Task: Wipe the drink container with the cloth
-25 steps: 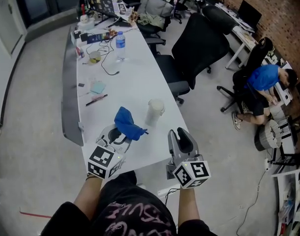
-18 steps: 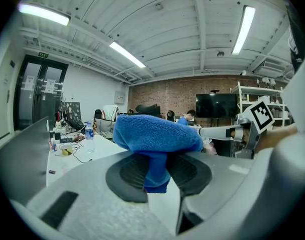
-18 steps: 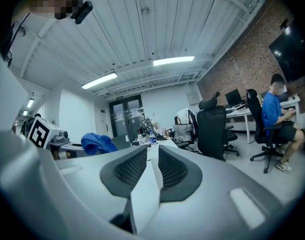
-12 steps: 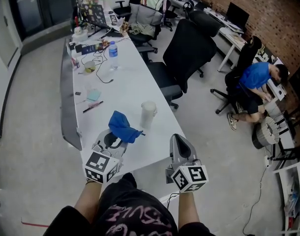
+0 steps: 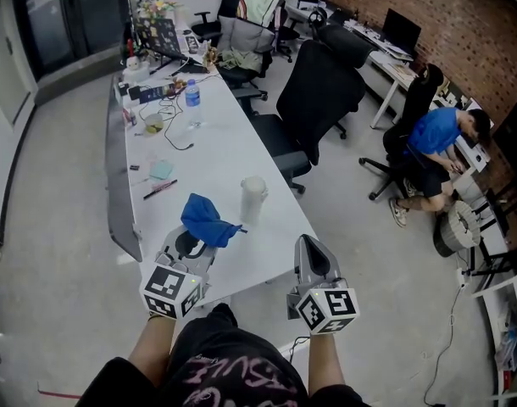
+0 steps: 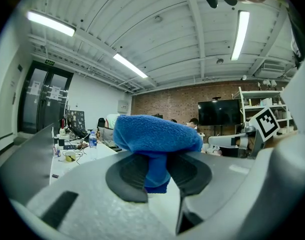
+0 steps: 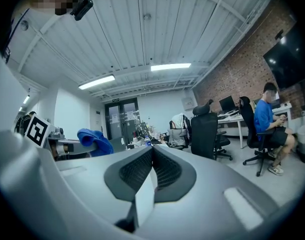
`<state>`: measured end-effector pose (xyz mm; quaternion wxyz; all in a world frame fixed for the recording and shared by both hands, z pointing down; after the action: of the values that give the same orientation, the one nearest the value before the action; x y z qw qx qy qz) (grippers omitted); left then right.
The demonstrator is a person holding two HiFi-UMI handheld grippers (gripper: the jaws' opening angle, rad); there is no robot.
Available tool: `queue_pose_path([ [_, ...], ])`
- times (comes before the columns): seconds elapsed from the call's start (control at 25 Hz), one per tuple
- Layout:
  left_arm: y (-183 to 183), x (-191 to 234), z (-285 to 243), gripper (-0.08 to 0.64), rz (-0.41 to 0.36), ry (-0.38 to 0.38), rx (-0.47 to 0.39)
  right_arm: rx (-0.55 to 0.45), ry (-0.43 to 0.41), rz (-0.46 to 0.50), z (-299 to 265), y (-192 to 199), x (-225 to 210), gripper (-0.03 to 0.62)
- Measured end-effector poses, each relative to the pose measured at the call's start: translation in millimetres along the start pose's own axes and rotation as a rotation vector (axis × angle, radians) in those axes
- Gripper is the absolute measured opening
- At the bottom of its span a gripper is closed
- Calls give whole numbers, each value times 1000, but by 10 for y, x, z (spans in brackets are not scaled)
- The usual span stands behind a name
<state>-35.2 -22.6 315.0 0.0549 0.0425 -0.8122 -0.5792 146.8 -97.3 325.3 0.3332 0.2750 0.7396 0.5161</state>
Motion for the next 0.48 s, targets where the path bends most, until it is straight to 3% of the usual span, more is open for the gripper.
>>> queue_pose_path([
  [0.48, -21, -75, 133, 101, -5, 3, -7, 0, 28, 32, 137, 9, 52, -6],
])
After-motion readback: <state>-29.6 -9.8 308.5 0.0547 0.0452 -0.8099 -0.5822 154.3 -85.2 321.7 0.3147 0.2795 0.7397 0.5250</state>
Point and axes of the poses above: the fingertips, and each gripper's own axes: z backward along the fingers, x to its left, y out of its underside, the point moved 2 cm from there along z, backward along the fingers, and after that the axes turned 13 degrees about x, right-handed, at the moved point
